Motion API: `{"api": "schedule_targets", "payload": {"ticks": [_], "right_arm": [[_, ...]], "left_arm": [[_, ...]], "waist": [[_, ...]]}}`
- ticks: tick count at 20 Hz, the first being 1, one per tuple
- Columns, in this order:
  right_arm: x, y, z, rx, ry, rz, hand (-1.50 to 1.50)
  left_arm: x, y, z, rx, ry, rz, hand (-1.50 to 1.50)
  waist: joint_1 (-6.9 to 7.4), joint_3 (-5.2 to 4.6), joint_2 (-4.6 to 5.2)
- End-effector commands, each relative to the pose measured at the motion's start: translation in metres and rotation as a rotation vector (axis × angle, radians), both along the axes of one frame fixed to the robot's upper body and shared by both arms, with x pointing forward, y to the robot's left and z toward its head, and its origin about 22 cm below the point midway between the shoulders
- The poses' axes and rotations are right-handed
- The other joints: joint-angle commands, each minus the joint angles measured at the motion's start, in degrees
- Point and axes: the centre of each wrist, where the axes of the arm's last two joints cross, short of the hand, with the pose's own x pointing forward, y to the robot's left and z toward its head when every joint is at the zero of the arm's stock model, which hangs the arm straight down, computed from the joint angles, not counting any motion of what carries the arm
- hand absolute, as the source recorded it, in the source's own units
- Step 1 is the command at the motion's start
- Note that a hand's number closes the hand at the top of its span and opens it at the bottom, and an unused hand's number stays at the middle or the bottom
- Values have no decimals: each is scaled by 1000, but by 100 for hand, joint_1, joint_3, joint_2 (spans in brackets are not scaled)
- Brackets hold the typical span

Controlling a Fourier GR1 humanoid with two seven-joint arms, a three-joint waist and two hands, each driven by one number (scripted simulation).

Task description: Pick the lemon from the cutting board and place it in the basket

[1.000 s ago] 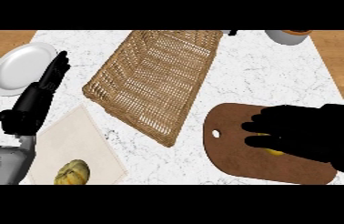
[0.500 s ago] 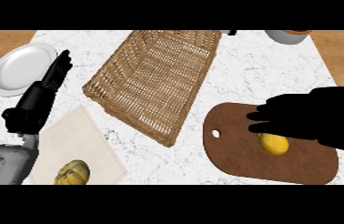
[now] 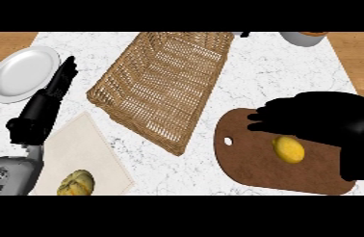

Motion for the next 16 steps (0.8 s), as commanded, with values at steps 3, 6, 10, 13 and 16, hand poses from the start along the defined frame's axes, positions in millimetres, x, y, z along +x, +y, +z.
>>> {"api": "schedule_targets", "payload": {"ticks": [3,6,10,13,16], "right_arm": [[4,-5,-42,-113,18,35,-150],[3,-10,-66,-131,31,46,-150],[1,3,-81,-139,-6,39,-150],[26,-22,-108,-130,-12,33,-150],[34,-6,-110,-113,-15,26,-150]], "left_arm": [[4,7,1,5,-8,6,0],[-3,4,-4,-4,-3,-2,0],[-1,12,-7,5,-6,7,0],[1,7,1,13,-2,-9,0],[-4,-2,-6,-11,-15,8,0]], "waist": [[-28,1,0],[-31,2,-7],[-66,-3,-16],[-4,1,4],[-18,-2,-8]]}}
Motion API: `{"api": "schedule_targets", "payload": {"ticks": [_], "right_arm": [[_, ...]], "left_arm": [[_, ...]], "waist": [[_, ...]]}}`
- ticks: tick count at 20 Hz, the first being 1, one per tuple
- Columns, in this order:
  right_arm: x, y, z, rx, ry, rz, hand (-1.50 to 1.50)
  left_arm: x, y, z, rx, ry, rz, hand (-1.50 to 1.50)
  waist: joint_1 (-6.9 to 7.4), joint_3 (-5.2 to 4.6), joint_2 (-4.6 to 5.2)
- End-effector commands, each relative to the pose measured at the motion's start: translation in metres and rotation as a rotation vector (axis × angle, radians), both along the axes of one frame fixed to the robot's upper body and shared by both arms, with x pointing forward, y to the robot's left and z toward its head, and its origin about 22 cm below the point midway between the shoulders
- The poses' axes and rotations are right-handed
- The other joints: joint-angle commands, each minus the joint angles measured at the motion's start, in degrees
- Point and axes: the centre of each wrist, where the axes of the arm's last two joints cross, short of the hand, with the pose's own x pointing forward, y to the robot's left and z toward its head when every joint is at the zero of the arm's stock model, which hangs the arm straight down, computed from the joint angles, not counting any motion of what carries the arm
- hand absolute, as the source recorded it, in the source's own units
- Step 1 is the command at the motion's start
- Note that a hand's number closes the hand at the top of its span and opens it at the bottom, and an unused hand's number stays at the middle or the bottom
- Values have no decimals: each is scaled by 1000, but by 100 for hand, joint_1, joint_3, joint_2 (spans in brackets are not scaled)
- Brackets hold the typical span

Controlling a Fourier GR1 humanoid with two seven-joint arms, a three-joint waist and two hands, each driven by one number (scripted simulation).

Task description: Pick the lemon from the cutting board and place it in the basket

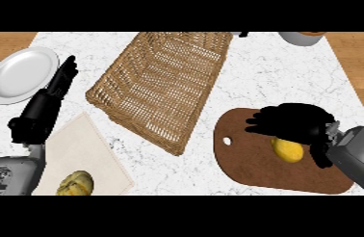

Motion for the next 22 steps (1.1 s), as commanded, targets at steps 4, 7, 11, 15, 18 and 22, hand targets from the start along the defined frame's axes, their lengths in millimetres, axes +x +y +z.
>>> {"api": "schedule_targets", "payload": {"ticks": [4,7,11,15,18,22], "right_arm": [[7,-26,-23,37,36,18,-150],[3,-18,-30,44,2,50,-150],[14,-38,-35,63,2,34,-150],[1,-10,-46,54,11,29,-150],[-6,-29,-62,60,10,9,-150],[6,-29,-61,57,3,19,-150]], "left_arm": [[10,7,-3,-16,10,4,0],[0,-4,-12,-10,-2,8,0],[4,13,-15,0,10,-2,0],[-4,-4,2,11,9,-5,0],[-11,8,15,-10,7,11,0],[-1,15,4,17,2,-4,0]], "waist": [[-36,-3,0],[-30,-3,-6],[-26,-3,1],[-35,-3,-15],[-28,-2,-16],[-31,-3,-9]]}}
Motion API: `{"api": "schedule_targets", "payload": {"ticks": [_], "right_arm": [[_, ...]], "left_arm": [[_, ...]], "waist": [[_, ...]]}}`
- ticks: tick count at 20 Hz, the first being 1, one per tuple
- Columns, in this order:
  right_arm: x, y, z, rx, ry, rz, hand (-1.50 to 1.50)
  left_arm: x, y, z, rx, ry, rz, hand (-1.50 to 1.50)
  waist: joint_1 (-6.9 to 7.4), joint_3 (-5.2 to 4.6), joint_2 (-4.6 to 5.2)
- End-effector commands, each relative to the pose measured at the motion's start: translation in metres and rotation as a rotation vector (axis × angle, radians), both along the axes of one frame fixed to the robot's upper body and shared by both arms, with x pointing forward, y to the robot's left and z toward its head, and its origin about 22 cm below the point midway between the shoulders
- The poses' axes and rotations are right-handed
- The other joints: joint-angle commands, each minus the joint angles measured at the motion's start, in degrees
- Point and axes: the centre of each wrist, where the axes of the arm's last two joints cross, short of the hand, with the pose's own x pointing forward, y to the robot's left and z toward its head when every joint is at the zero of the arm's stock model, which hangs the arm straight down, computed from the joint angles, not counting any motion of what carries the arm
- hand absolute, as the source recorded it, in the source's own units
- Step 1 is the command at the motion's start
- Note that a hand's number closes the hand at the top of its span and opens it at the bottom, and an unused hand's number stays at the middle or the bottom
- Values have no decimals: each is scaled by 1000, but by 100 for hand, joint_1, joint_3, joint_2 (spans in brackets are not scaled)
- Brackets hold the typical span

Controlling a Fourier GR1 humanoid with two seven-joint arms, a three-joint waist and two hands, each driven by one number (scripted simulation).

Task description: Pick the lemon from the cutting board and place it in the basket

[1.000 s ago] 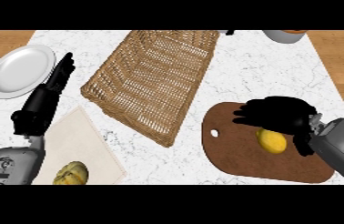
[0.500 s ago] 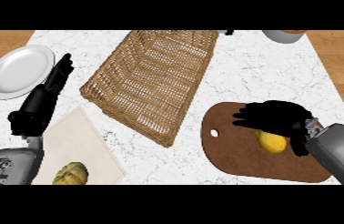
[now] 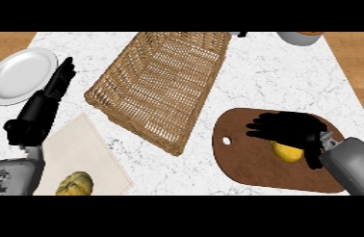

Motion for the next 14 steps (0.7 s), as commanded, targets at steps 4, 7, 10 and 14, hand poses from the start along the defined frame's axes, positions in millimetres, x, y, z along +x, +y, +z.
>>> {"api": "schedule_targets", "payload": {"ticks": [4,7,10,14], "right_arm": [[1,-4,-16,-15,37,-7,-150],[6,-15,-29,-36,38,-27,-150],[6,-33,-37,-27,49,-25,-150],[-1,-12,-51,-34,26,-19,-150]], "left_arm": [[-11,-21,3,2,0,6,0],[-9,3,-9,-6,4,-2,0],[10,10,6,8,-10,-2,0],[3,-7,-6,-2,-9,-4,0]], "waist": [[6,1,-3],[11,0,4],[2,1,11],[3,0,2]]}}
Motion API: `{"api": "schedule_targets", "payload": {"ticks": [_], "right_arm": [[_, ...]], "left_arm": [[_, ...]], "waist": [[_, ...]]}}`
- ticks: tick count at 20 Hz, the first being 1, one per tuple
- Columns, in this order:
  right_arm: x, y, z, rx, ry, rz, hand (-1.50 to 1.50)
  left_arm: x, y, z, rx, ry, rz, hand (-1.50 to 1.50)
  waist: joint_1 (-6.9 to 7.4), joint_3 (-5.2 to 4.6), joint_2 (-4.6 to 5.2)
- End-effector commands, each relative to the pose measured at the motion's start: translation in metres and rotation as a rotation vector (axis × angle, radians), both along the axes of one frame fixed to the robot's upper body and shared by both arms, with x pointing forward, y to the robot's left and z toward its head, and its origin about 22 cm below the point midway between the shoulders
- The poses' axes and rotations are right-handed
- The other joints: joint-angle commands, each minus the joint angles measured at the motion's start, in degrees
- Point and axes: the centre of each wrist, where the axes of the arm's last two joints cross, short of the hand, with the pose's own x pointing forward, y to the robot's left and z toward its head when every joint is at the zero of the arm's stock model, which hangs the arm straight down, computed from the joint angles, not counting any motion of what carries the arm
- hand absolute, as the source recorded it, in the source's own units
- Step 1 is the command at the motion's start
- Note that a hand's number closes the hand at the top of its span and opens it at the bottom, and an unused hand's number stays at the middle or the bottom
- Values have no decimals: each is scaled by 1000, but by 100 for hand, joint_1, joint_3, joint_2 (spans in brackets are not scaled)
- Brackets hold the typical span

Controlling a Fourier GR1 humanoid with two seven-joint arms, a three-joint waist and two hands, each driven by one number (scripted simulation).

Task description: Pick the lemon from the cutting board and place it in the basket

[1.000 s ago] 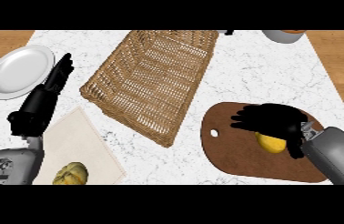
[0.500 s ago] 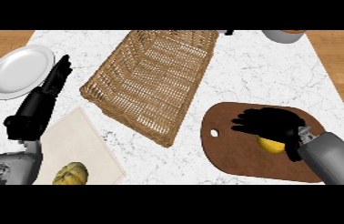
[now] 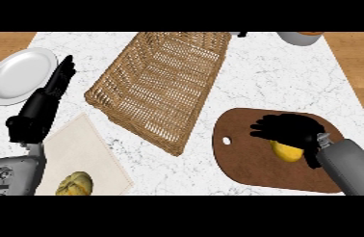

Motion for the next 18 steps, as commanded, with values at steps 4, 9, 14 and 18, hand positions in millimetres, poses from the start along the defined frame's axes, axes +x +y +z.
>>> {"api": "schedule_targets", "payload": {"ticks": [4,9,14,18], "right_arm": [[5,-2,-13,21,87,-42,150],[-7,-8,-37,38,38,32,150],[11,19,-28,62,-16,99,150],[3,5,-44,101,-118,-110,150]], "left_arm": [[9,10,7,-8,-16,-6,0],[-21,-1,6,0,-20,-7,0],[-1,2,1,-1,0,0,0],[-2,0,12,-11,1,-8,0]], "waist": [[-7,0,3],[39,3,-8],[14,1,2],[-18,5,-7]]}}
